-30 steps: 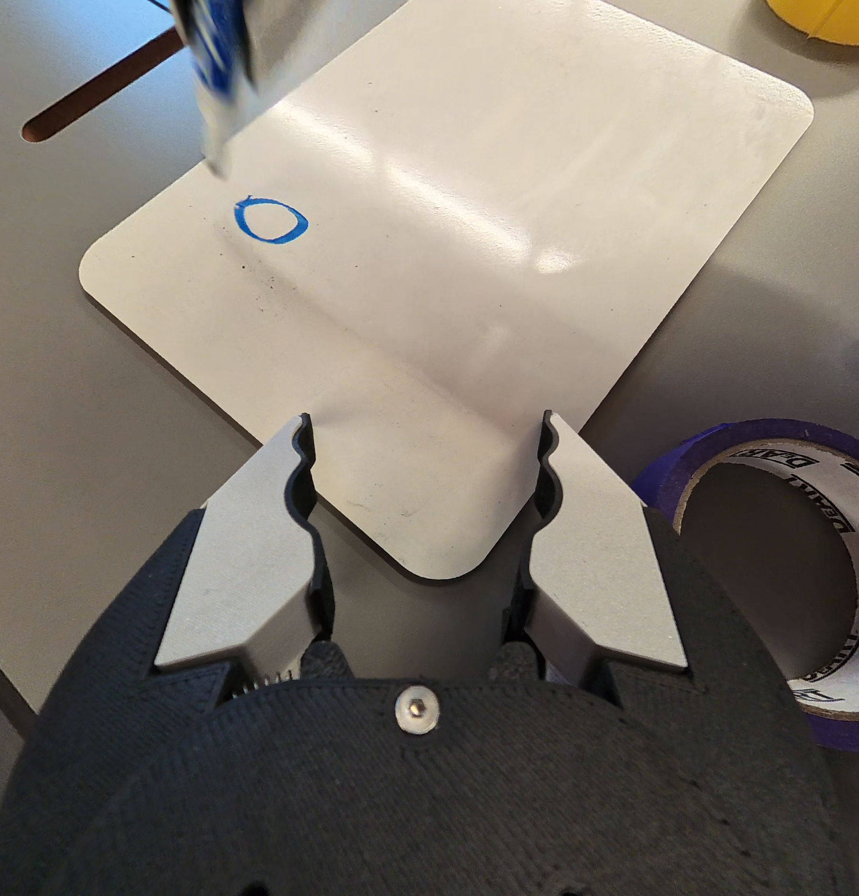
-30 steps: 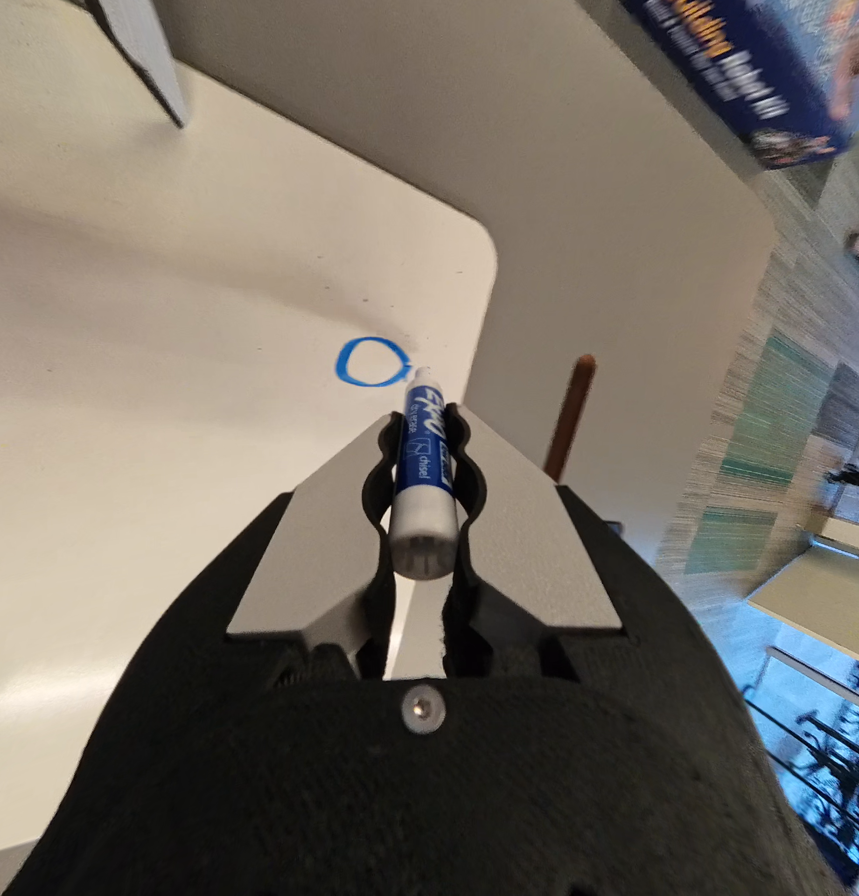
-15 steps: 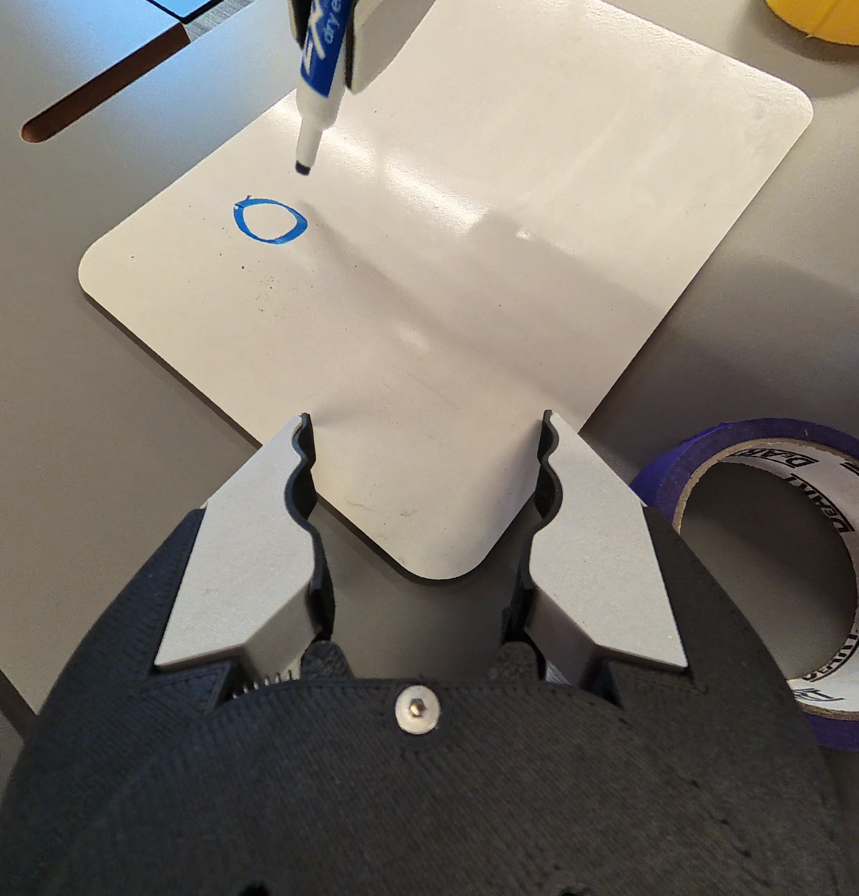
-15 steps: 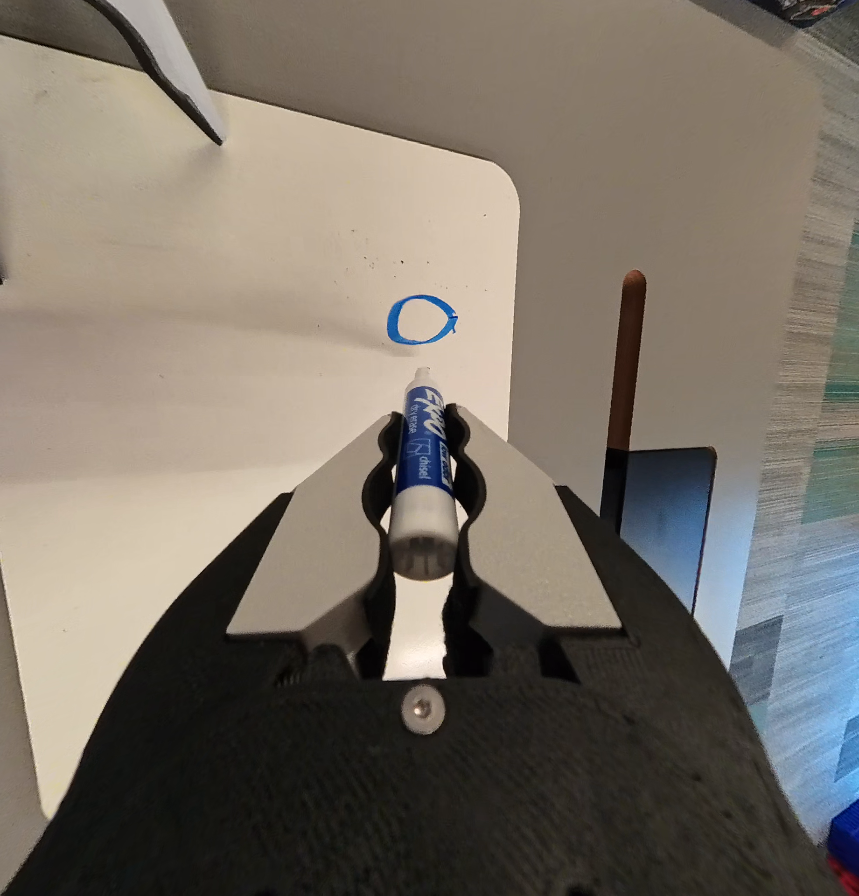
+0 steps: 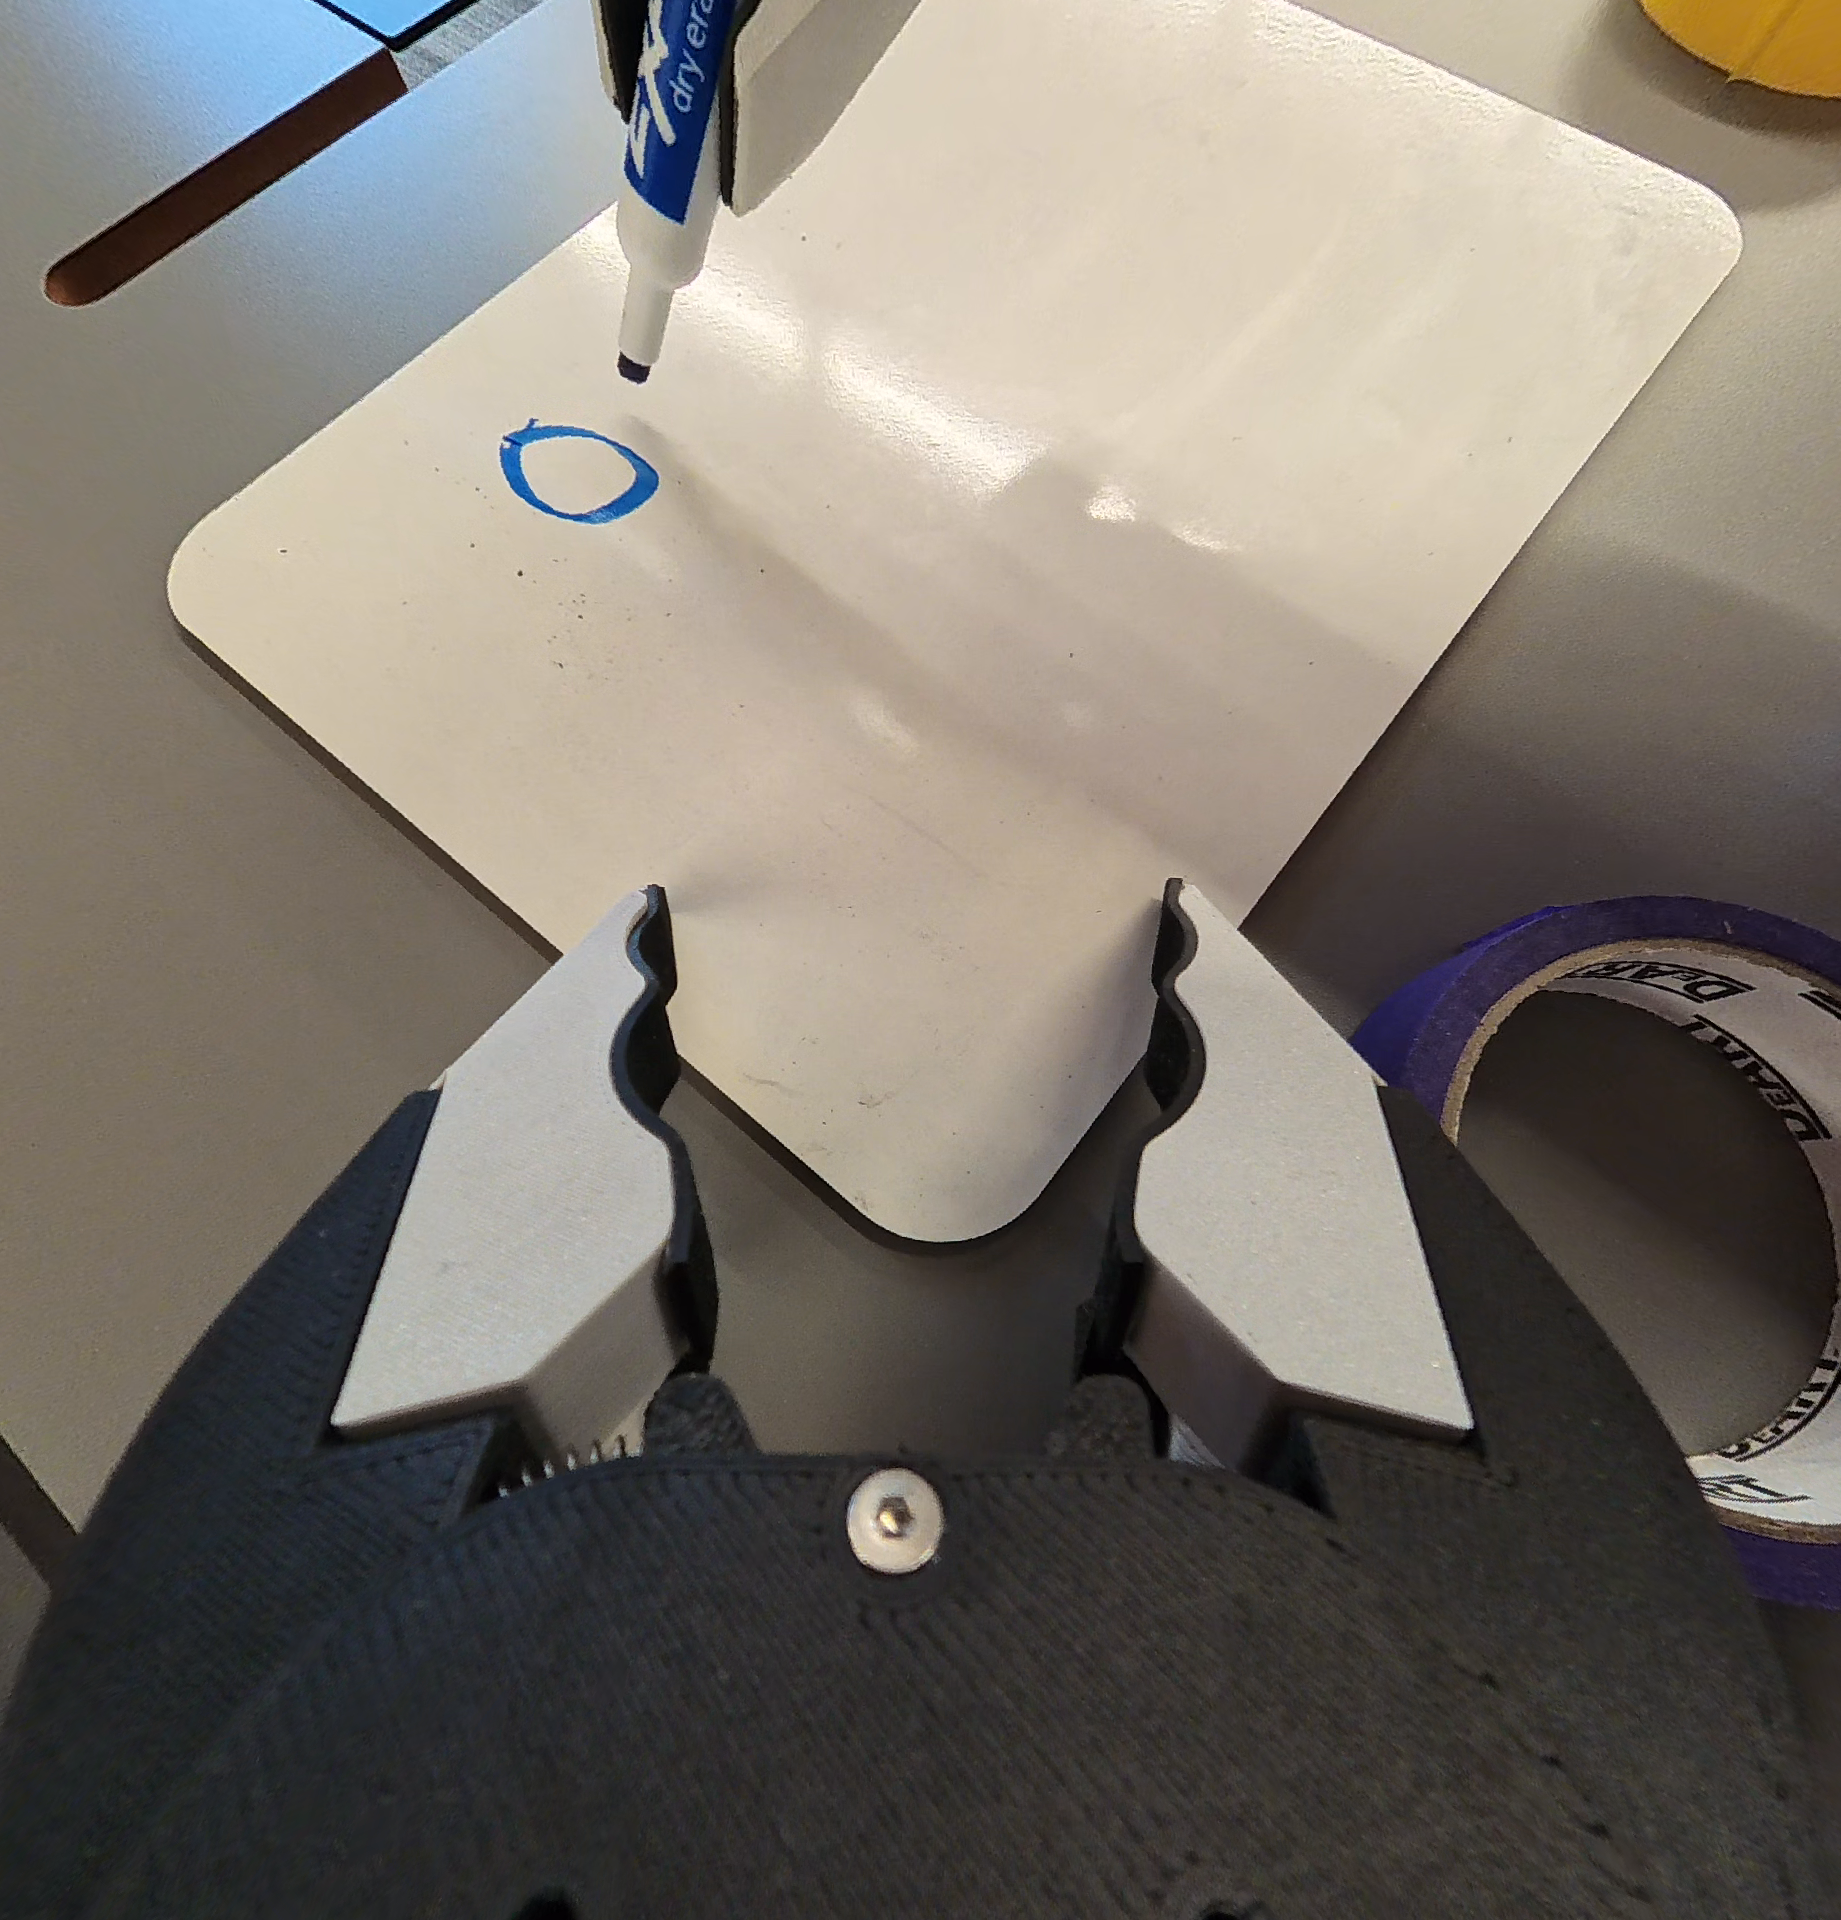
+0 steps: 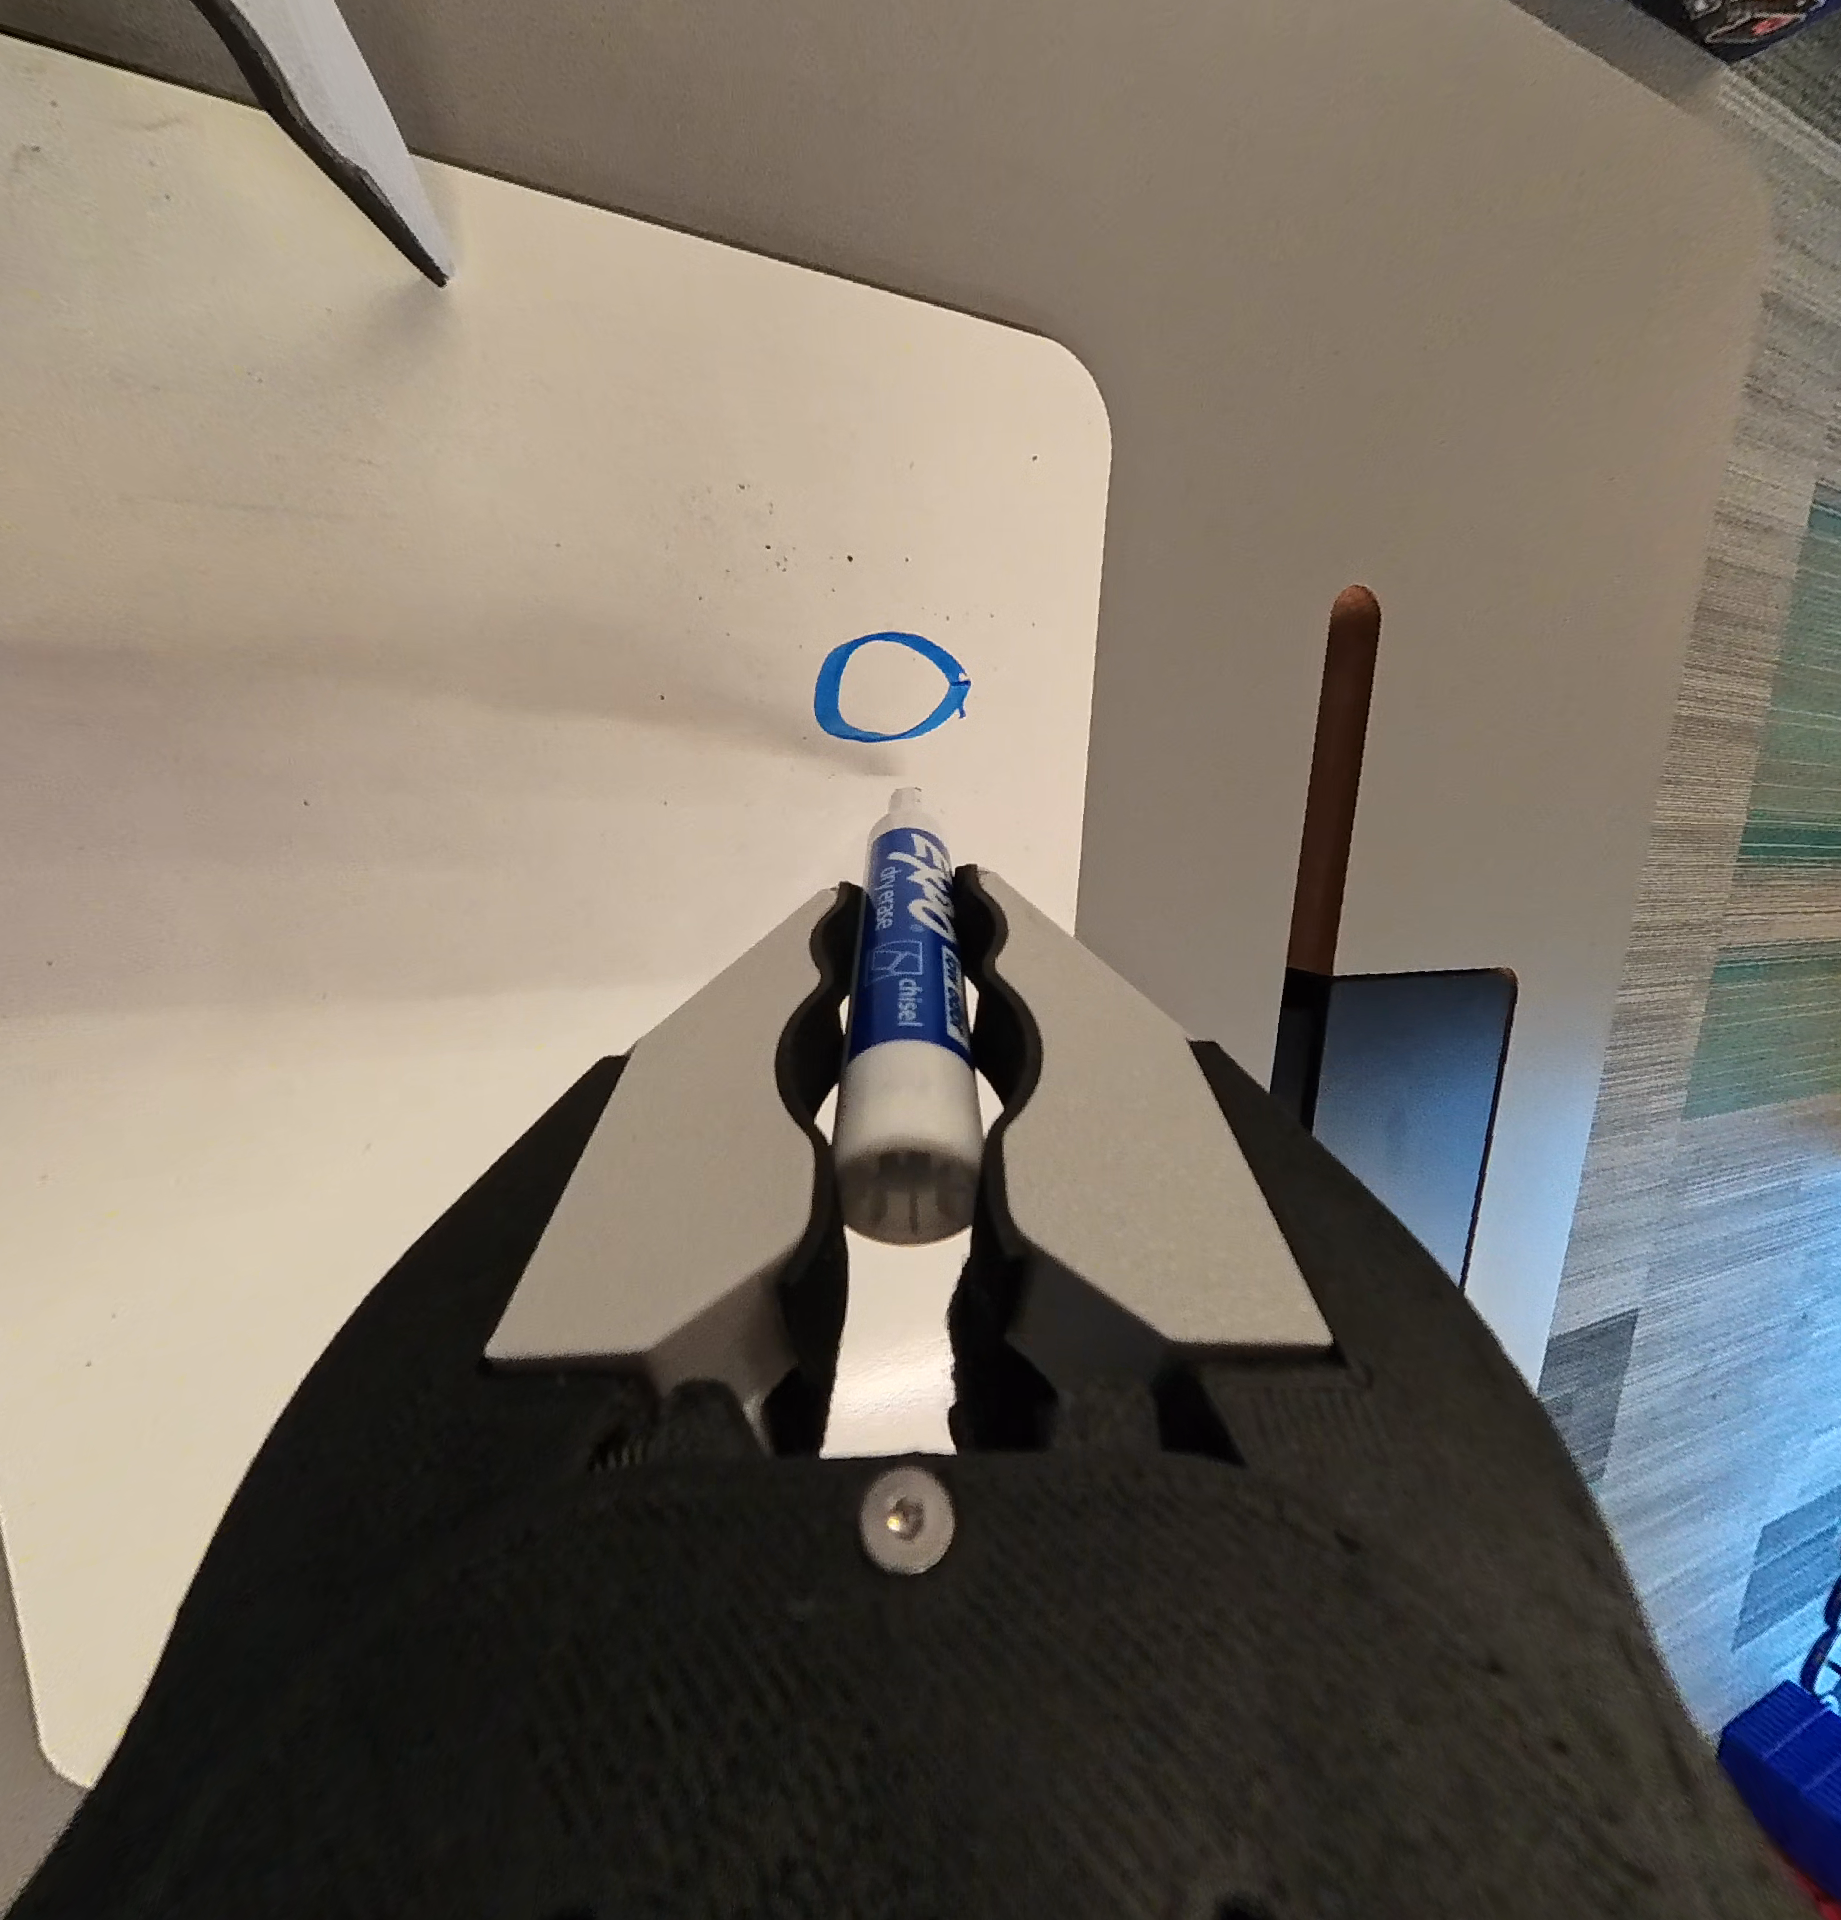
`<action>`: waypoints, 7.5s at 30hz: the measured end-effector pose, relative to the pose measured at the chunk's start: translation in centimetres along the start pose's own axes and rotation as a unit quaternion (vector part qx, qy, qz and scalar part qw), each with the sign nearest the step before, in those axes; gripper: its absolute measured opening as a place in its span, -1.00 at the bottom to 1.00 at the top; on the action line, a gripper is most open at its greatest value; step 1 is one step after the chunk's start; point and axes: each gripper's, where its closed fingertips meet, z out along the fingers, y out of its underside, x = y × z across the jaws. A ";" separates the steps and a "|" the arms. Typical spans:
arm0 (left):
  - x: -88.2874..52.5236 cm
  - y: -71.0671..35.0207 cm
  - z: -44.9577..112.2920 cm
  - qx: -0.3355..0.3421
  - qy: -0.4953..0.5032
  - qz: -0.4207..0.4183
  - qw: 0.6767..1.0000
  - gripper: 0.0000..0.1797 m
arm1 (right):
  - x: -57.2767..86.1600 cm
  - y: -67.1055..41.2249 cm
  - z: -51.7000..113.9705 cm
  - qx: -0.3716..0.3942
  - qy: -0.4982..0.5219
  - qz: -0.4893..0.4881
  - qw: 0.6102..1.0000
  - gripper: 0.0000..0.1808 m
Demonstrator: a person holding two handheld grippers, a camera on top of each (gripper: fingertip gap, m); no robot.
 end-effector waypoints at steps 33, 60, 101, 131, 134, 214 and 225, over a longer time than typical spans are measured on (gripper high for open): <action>0.0 0.0 0.0 0.000 0.000 0.000 1.000 0.02 | -0.3 -0.1 0.0 0.001 0.002 -0.005 1.000 -0.81; 0.0 0.0 0.0 0.000 0.001 0.001 1.000 0.02 | -3.7 -0.3 -0.9 0.001 -0.016 -0.013 1.000 -0.81; 0.0 0.0 0.0 0.000 0.001 0.001 1.000 0.02 | -1.9 0.7 -0.4 -0.007 0.010 0.031 0.999 -0.81; 0.1 0.0 0.0 0.000 0.002 0.001 1.000 0.02 | -1.5 3.2 -1.2 -0.002 0.031 0.097 0.995 -0.81; 0.1 0.0 0.0 0.000 0.002 0.001 1.000 0.02 | -1.5 3.6 -1.3 -0.006 0.033 0.096 0.995 -0.81; 0.1 0.0 0.0 0.000 0.002 0.002 1.000 0.01 | -3.0 5.7 -2.9 -0.041 0.029 0.011 0.999 -0.81; 0.1 0.0 0.0 0.000 0.002 0.002 1.000 0.01 | -1.2 6.3 -2.4 -0.059 0.041 -0.006 0.997 -0.81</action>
